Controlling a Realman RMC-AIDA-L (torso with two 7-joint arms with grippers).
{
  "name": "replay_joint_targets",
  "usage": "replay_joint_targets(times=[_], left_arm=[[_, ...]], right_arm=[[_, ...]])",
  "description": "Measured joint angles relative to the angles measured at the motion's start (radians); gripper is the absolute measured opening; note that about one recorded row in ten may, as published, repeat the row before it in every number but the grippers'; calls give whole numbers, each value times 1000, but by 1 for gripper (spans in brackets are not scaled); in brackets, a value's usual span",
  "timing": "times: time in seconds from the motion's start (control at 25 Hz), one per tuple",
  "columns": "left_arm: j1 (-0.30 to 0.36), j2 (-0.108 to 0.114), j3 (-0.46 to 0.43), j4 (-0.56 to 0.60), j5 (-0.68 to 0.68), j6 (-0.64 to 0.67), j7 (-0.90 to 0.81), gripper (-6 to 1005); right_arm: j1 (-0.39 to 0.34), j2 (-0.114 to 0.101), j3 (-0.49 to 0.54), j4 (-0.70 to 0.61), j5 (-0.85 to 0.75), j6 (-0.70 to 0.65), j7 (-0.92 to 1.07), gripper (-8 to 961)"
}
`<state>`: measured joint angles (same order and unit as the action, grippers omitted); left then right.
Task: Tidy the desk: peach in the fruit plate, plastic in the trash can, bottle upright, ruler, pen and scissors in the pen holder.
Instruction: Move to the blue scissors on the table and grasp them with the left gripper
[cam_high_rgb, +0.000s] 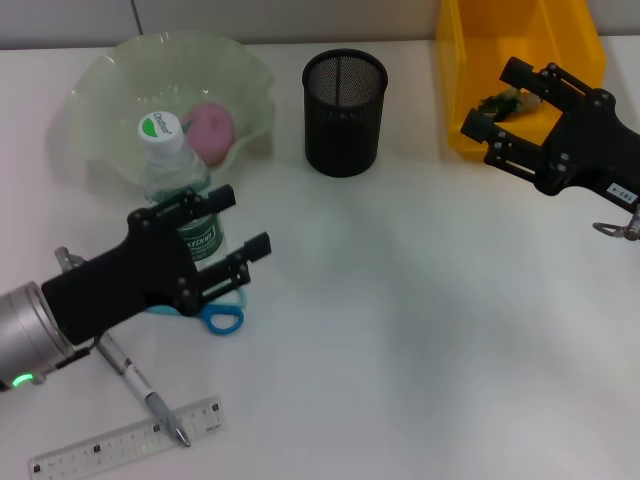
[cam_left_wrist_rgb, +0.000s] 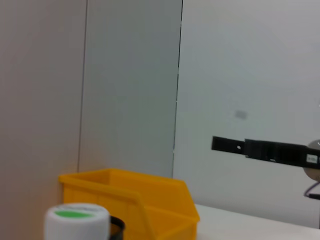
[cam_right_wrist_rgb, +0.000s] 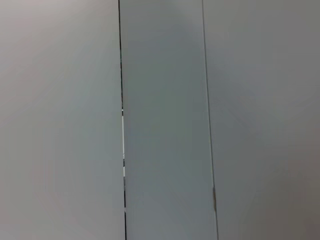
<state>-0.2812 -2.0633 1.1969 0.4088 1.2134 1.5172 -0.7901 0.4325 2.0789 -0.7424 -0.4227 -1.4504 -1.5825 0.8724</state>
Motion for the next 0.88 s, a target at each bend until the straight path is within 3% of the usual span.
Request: replay_joint_targets(times=[0.24,0.36,0.44,0.64,0.88], left_arm=[[0,28,-26,80,34,-8,-162,662],[8,48,-30,190,117,-13,-296,662],[23,53,-54,330,203,-22,-413,661],[32,39,-145,631,463,-27,-659,661],[23,21,-190,762,558,23,-743,660]], right_arm=[[-2,1,0,-1,2,6,-1,786],[-1,1,0,0,2,17,-1,786],[3,1,1,0,2,24,-1,786],[13,0,1,1,2,27,-16,786],[15,1,0,3,2,27,-21,786]])
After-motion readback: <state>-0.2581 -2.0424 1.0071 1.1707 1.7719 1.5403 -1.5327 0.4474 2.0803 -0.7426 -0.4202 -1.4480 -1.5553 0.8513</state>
